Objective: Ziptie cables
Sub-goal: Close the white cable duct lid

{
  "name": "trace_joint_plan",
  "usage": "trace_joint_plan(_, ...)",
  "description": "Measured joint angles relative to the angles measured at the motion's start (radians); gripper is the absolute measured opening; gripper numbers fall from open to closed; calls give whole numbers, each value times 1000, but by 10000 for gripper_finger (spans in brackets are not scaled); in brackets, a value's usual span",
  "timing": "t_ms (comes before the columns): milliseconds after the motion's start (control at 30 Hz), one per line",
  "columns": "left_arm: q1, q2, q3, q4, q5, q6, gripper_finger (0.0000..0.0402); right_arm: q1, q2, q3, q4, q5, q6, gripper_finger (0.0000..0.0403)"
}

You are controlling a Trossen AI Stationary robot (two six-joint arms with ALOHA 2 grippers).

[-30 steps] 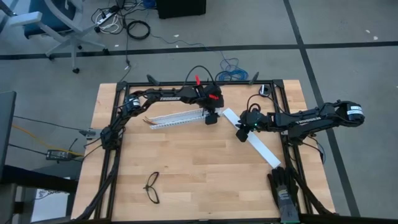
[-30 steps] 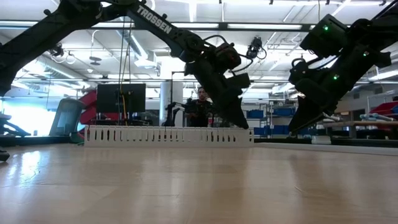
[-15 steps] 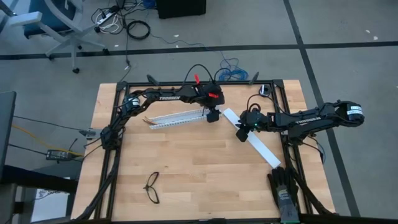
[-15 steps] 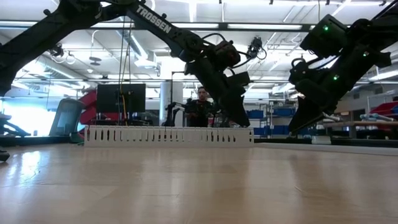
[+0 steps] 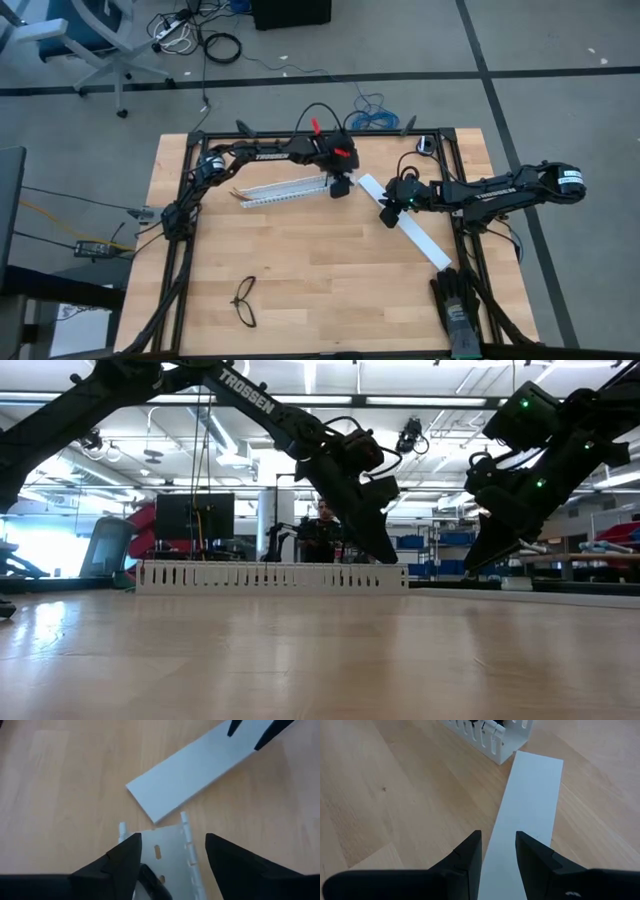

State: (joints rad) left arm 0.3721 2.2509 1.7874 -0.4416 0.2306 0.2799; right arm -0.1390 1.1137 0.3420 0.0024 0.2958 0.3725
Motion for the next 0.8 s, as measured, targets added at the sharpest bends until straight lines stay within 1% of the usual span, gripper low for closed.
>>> trace_joint_plan(133, 15, -16, -1, -63, 18, -8, 209, 0, 0, 0, -1, 0, 0, 107)
trace_joint_plan(300, 44, -34, 0, -96, 0, -22, 198, 0, 0, 0, -1, 0, 0, 107)
trace_joint_plan(433, 69, -35, 0, -216, 2, -24, 198, 0, 0, 0, -6, -2, 2, 107)
trace_joint_plan(533, 89, -36, 0, -360, 58, -24, 198, 0, 0, 0, -23, -3, 10, 107)
trace_joint_plan(633, 102, -60, -22, -423, 163, -12, 198, 0, 0, 0, -35, -3, 12, 107)
trace_joint_plan(700, 103, -100, -56, -413, 200, 2, 198, 0, 0, 0, -41, -3, 13, 107)
trace_joint_plan(800, 108, -166, -131, -342, 208, 3, 198, 0, 0, 0, -41, -3, 18, 107)
